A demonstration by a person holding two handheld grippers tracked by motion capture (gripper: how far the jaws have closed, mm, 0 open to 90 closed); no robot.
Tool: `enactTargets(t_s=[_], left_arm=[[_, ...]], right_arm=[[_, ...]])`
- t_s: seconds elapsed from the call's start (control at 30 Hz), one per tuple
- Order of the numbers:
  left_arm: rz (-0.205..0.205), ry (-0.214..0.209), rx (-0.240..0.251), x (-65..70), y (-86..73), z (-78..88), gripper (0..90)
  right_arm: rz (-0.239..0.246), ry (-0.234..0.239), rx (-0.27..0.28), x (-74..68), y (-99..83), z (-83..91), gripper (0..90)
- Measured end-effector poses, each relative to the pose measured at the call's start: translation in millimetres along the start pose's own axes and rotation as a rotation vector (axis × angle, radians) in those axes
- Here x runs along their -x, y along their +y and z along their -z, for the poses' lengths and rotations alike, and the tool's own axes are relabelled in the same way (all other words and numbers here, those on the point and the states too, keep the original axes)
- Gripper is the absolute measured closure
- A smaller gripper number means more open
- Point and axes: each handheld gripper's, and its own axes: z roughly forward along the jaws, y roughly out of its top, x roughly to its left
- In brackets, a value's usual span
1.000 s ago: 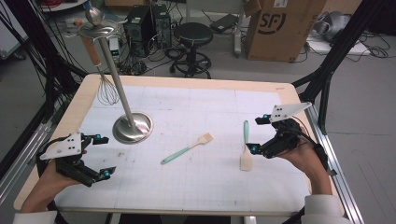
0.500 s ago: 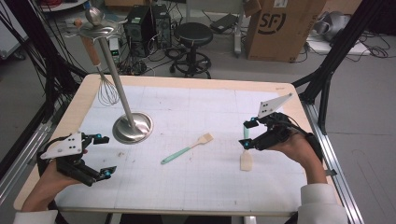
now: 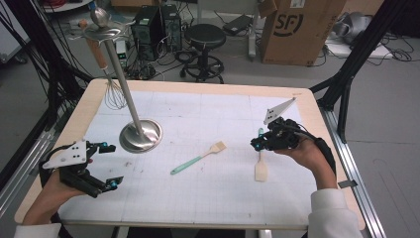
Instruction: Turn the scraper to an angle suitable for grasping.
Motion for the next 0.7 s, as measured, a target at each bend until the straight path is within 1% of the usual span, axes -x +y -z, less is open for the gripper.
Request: enactTargets(t_s=[0.07, 0.1, 0.2, 0.27, 0.3, 0.33, 0.47, 0.5, 0.57, 0.7], left_arm=[[0.001, -0.001, 0.000, 0.1, 0.0, -0.1, 1.6], [0.000, -0.001, 0.000, -0.1, 0.0, -0.1, 1.7], [0.001, -0.002, 0.002, -0.3, 0.0, -0.3, 1.7], [0.001, -0.001, 0.003, -0.3, 0.0, -0.1, 1.7], [0.002, -0.001, 0.003, -0.3, 0.0, 0.0, 1.7], [0.002, 0.000, 0.003, -0.1, 0.0, 0.1, 1.6], [0.004, -0.004, 0.014, 0.2, 0.6, 0.5, 1.6], [0.003, -0.005, 0.016, 0.3, 0.8, 0.5, 1.6], [0.002, -0.005, 0.014, 0.6, 0.9, 0.4, 1.6], [0.003, -0.007, 0.014, 0.7, 0.9, -0.1, 1.7]], right_arm=[[-0.002, -0.007, -0.017, 1.0, -0.6, -2.7, 89.0], [0.003, -0.003, -0.024, 2.3, -1.0, -4.0, 89.1], [-0.005, -0.001, -0.047, 3.5, -2.9, -8.4, 89.2], [-0.012, -0.009, -0.053, 5.0, -5.3, -11.7, 89.1], [-0.009, -0.011, -0.059, 6.5, -6.9, -13.8, 89.2], [-0.020, -0.009, -0.065, 7.3, -8.9, -16.3, 89.2], [-0.030, -0.010, -0.093, 11.3, -17.4, -26.2, 89.2], [-0.030, -0.011, -0.087, 11.7, -19.3, -28.6, 89.2], [-0.029, -0.010, -0.097, 13.6, -22.7, -32.8, 89.2], [-0.050, -0.015, -0.131, 17.3, -28.2, -41.0, 89.2]])
